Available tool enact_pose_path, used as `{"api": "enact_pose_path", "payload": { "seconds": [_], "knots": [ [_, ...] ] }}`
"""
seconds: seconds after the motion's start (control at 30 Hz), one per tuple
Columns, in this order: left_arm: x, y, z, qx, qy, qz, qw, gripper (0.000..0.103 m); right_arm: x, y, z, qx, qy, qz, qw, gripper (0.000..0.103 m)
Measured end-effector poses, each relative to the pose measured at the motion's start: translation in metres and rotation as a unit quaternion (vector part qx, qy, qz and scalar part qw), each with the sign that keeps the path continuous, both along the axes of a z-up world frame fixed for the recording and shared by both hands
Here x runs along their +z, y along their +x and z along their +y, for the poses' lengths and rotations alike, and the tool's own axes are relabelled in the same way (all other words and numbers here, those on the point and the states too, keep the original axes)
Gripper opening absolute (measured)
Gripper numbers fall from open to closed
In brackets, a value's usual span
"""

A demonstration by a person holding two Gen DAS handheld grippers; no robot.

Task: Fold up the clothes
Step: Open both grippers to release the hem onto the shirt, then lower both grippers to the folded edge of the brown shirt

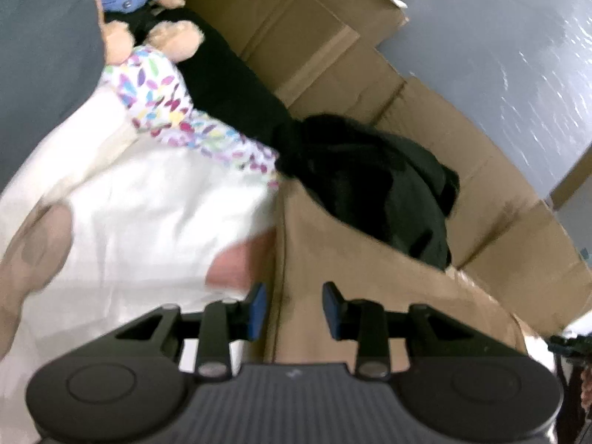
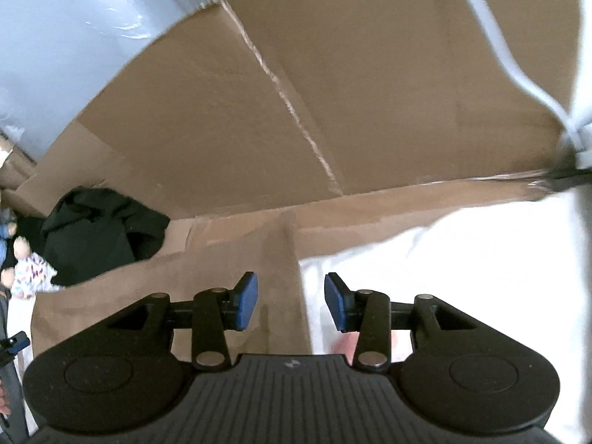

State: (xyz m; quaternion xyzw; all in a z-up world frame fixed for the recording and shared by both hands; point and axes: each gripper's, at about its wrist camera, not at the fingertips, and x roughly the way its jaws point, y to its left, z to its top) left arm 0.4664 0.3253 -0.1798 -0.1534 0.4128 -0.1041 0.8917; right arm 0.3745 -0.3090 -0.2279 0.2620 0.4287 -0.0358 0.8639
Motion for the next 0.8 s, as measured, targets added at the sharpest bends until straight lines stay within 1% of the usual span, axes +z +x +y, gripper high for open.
{"api": "enact_pose_path", "payload": {
  "seconds": [0.03, 0.07, 0.13, 0.17, 0.23, 0.27, 0.4, 0.57, 0.63, 0.7, 0.8],
  "knots": [
    [0.002, -0.007, 0.001, -0.001, 0.001, 0.000, 1.0000, 0.037, 0.002, -0.003, -0.001, 0.002, -0.004, 0.000, 1.000, 0.045],
    [0.005, -0.015, 0.003, -0.003, 0.001, 0.000, 1.0000, 0.039, 0.010, -0.013, -0.005, 0.009, -0.019, 0.000, 1.000, 0.045],
    [0.012, -0.033, 0.007, -0.004, 0.001, -0.004, 1.0000, 0.049, 0.020, -0.021, -0.009, 0.019, -0.036, -0.001, 0.999, 0.045],
    [0.016, -0.042, 0.008, -0.004, 0.001, -0.007, 1.0000, 0.049, 0.029, -0.030, -0.014, 0.027, -0.044, -0.002, 0.999, 0.045],
    [0.022, -0.058, 0.013, -0.004, 0.001, -0.012, 0.9999, 0.049, 0.037, -0.037, -0.015, 0.035, -0.051, -0.004, 0.998, 0.045],
    [0.025, -0.065, 0.015, -0.002, -0.002, -0.013, 0.9999, 0.049, 0.044, -0.047, -0.015, 0.041, -0.057, -0.007, 0.997, 0.045],
    [0.034, -0.092, 0.020, -0.001, -0.005, -0.008, 1.0000, 0.049, 0.057, -0.076, -0.008, 0.060, -0.067, -0.017, 0.996, 0.045],
    [0.040, -0.120, 0.022, -0.038, 0.022, 0.014, 0.9989, 0.050, 0.059, -0.104, 0.007, 0.092, -0.072, -0.026, 0.993, 0.045],
    [0.040, -0.129, 0.025, -0.045, 0.030, 0.014, 0.9985, 0.057, 0.056, -0.113, 0.011, 0.100, -0.074, -0.026, 0.992, 0.045],
    [0.035, -0.137, 0.027, -0.051, 0.039, 0.010, 0.9979, 0.057, 0.046, -0.122, 0.020, 0.110, -0.077, -0.023, 0.991, 0.045],
    [0.020, -0.144, 0.026, -0.074, 0.050, 0.013, 0.9959, 0.056, 0.034, -0.137, 0.027, 0.112, -0.076, -0.025, 0.990, 0.045]
  ]
}}
